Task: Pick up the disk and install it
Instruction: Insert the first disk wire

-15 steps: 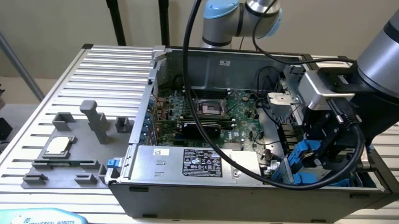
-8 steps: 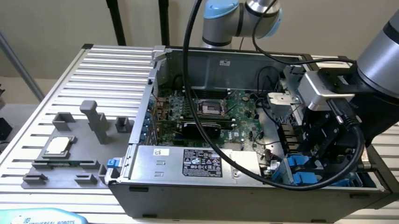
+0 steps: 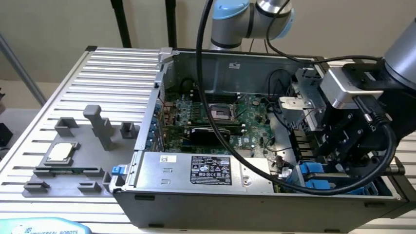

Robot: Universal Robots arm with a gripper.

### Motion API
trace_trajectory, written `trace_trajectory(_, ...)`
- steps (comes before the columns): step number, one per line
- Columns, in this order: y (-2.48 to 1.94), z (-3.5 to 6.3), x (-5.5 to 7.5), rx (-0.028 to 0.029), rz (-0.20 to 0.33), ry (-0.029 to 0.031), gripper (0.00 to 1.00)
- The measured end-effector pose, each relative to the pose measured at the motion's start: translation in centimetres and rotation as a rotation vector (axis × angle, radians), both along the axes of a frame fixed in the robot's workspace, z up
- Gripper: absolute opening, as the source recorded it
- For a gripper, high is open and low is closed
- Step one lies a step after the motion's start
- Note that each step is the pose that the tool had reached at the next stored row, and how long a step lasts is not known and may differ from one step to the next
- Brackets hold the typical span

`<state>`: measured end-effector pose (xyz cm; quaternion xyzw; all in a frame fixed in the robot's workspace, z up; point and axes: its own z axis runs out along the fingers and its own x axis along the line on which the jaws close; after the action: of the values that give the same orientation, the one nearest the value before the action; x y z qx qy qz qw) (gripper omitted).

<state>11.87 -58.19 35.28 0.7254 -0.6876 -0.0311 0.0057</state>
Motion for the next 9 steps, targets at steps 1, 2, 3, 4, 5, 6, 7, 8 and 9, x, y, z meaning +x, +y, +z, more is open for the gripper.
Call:
trace_trajectory(1,0.0,0.31,0.1,-0.0001,0.0,0.0005,0.38)
trace_trajectory(2,0.01,0.68,0.1,0.0,0.0,0.001,0.38)
trace_trajectory(3,0.02,1.1,0.2,0.0001,0.0,0.0016,0.38)
trace_trajectory(4,0.03,1.53,0.3,-0.0001,0.0,0.0021,0.38)
trace_trajectory(5,0.04,1.95,0.4,0.0,0.0,0.0025,0.38)
trace_trajectory(6,0.06,2.38,0.5,0.0,0.0,0.003,0.38)
trace_trajectory(7,0.07,2.78,0.6,0.0001,0.0,0.0034,0.38)
trace_trajectory(8,0.1,3.16,0.7,0.0001,0.0,0.0038,0.38)
trace_trajectory(9,0.15,3.5,0.9,0.0001,0.0,0.0044,0.38)
